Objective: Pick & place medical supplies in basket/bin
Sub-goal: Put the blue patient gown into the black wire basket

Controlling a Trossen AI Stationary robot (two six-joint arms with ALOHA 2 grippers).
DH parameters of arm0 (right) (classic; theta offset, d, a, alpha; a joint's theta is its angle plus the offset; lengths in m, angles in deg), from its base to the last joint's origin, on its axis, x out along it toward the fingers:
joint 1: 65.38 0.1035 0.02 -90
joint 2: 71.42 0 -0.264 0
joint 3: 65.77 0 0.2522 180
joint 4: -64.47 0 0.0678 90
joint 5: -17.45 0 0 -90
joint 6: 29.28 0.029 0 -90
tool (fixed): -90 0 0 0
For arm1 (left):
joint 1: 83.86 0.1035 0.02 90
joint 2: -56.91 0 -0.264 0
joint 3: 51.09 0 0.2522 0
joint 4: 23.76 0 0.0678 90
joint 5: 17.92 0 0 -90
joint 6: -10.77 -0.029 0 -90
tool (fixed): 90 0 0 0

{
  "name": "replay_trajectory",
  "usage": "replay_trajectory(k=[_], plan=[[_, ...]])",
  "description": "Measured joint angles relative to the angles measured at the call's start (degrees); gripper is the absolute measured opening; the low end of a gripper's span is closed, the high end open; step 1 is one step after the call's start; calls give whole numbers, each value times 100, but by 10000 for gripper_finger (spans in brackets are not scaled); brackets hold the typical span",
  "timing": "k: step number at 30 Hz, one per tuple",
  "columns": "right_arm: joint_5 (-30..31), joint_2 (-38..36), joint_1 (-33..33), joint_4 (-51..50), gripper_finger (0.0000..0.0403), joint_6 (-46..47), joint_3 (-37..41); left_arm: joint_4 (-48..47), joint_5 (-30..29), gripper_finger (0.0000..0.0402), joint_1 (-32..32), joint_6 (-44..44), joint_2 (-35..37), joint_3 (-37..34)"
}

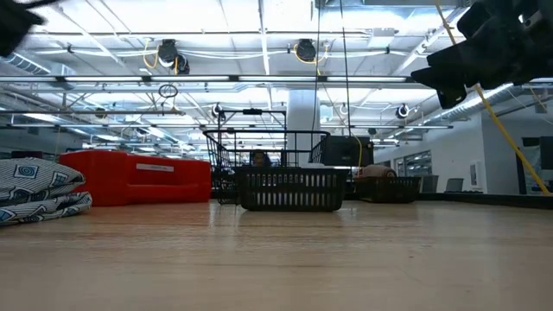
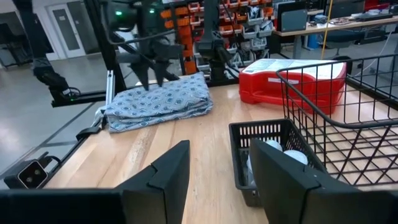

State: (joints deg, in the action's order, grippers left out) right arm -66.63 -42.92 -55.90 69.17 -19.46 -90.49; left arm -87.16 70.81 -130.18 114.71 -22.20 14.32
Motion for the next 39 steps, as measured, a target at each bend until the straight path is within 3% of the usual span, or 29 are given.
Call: replay_trajectory(k=[6, 10, 13, 21, 25, 27, 30, 32, 39], plan=[[0, 128, 0, 15, 155, -39, 0, -16, 531, 244, -749, 2337, -609, -81], [0, 182, 0, 42, 155, -41, 0, 87, 513, 244, -897, 2824, -960, -253], [1, 182, 0, 64, 155, -40, 0, 561, 183, 244, -841, 2279, -1156, -382], [20, 239, -2, 196, 155, -3, 0, 2330, -1489, 243, -110, -808, -1322, -695], [22, 308, -2, 338, 155, -2, -2, 2746, -1490, 243, 539, -2359, -1329, -716], [22, 349, -2, 358, 155, -2, -2, 2731, -1195, 243, 887, -2900, -1288, -716], [22, 383, -2, 357, 155, -2, -2, 2533, -557, 243, 1399, -3100, -1037, -730], [22, 421, -2, 360, 155, -2, -2, 2405, -477, 243, 1656, -3077, -786, -744], [20, 496, -2, 361, 155, 0, -2, 2100, -1529, 243, 1636, -2642, 217, -677]])
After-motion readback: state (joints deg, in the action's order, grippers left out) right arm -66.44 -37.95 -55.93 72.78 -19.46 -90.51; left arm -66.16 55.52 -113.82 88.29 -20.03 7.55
